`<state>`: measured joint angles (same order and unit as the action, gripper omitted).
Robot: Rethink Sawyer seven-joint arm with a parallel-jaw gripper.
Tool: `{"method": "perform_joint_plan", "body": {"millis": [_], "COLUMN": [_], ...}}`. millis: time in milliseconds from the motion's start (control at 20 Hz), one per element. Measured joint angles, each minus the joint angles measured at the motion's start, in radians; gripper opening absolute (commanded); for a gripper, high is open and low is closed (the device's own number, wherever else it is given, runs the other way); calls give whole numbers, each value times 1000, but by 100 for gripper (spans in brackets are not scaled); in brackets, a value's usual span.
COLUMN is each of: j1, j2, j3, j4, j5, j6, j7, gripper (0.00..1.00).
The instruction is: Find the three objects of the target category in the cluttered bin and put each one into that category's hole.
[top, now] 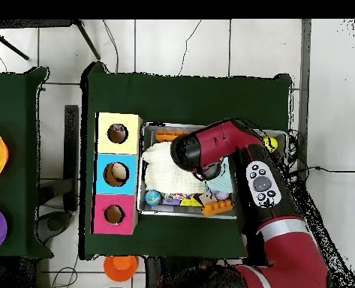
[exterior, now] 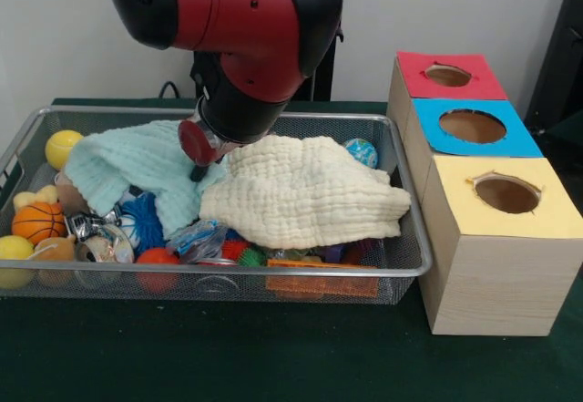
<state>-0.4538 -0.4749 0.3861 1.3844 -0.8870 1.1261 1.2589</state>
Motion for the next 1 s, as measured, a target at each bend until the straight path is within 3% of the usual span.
{"method": "perform_joint_plan", "body": {"millis": [650,1000], "j1": [29,97], "j2": [-1,-38], "j3": [-34,-73], "j4": [-2,-2], "j5": [-2,-2], "j6": [11,104], "j7": [0,0], "gripper": [0,0]}}
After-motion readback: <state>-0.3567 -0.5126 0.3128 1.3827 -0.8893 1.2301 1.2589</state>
